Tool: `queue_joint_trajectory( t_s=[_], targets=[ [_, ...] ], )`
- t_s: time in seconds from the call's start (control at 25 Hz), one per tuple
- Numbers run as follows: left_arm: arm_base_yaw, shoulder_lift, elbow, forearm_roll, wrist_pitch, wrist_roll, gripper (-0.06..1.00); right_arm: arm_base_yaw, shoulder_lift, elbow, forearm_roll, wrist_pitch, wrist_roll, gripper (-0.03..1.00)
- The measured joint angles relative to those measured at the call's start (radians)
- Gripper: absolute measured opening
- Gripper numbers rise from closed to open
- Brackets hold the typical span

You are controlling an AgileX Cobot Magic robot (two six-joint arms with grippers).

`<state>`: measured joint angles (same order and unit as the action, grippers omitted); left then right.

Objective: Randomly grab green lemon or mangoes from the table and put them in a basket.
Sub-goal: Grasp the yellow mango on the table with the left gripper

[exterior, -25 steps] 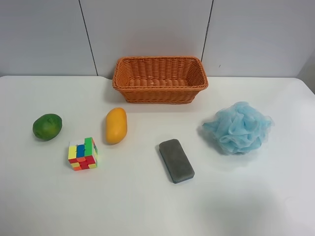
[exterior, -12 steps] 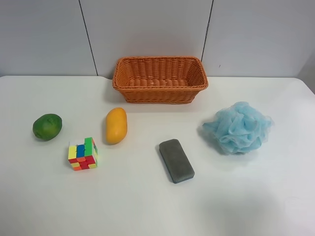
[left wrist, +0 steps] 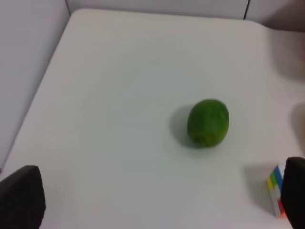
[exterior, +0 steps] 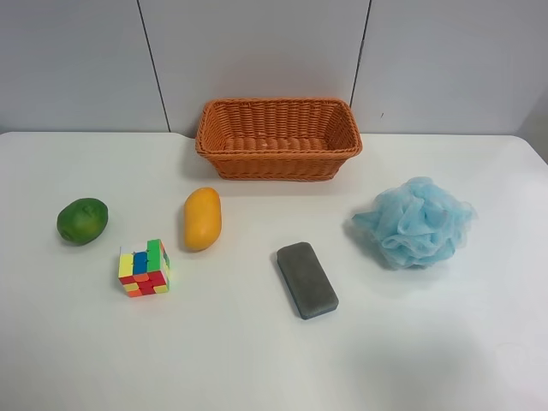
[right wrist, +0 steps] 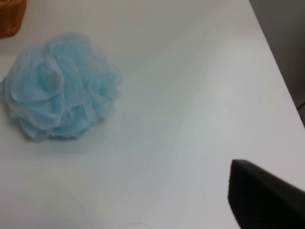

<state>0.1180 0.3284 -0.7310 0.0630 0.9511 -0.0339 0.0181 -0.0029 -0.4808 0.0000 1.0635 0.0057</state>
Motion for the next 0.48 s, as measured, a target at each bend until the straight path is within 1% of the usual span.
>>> queue_joint_trajectory(
  t_s=[0.08, 0.16, 0.24, 0.36, 0.44, 0.48],
  targets=[
    [0.000, 0.115, -0.071, -0.013, -0.015, 0.021, 0.99, 0.000, 0.000, 0.000, 0.000, 0.000, -0.006, 0.99],
    [0.000, 0.234, -0.137, -0.058, -0.019, 0.048, 0.99, 0.000, 0.000, 0.000, 0.000, 0.000, -0.006, 0.99],
    [0.000, 0.338, -0.195, -0.150, -0.031, 0.104, 0.99, 0.000, 0.000, 0.000, 0.000, 0.000, -0.006, 0.99],
    [-0.002, 0.479, -0.231, -0.318, -0.063, 0.227, 0.99, 0.000, 0.000, 0.000, 0.000, 0.000, -0.006, 0.99],
    [-0.023, 0.568, -0.233, -0.430, -0.077, 0.308, 0.99, 0.000, 0.000, 0.000, 0.000, 0.000, -0.006, 0.99],
    [-0.045, 0.602, -0.233, -0.464, -0.085, 0.340, 0.99, 0.000, 0.000, 0.000, 0.000, 0.000, -0.006, 0.99]
  ],
)
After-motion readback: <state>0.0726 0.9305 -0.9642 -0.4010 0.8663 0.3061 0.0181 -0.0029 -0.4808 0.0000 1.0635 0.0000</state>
